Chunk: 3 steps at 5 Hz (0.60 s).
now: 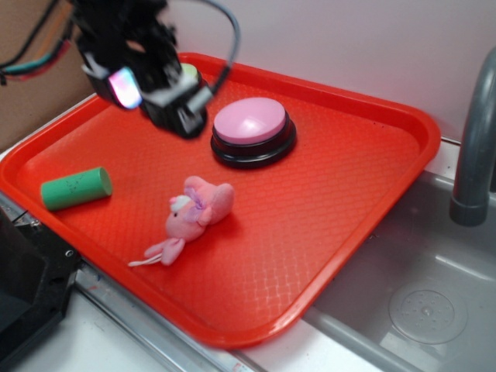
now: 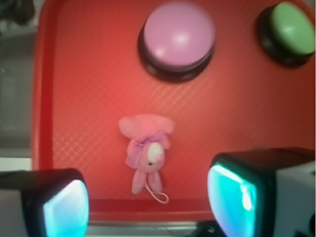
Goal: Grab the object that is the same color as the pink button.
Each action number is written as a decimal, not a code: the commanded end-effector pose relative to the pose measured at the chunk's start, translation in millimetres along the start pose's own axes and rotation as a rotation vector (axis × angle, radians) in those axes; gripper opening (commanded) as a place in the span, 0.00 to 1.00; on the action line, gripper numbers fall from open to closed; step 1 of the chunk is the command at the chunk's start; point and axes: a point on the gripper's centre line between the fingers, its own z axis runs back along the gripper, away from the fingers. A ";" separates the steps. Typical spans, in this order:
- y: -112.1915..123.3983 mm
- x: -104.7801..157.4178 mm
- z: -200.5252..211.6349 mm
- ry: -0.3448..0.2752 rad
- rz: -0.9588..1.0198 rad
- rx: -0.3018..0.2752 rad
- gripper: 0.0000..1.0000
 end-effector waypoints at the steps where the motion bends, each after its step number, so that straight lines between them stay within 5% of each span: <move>1: -6.8 -1.8 -67.9 -0.029 0.016 -0.030 1.00; 3: -1.7 -10.1 -95.5 -0.018 0.015 -0.015 1.00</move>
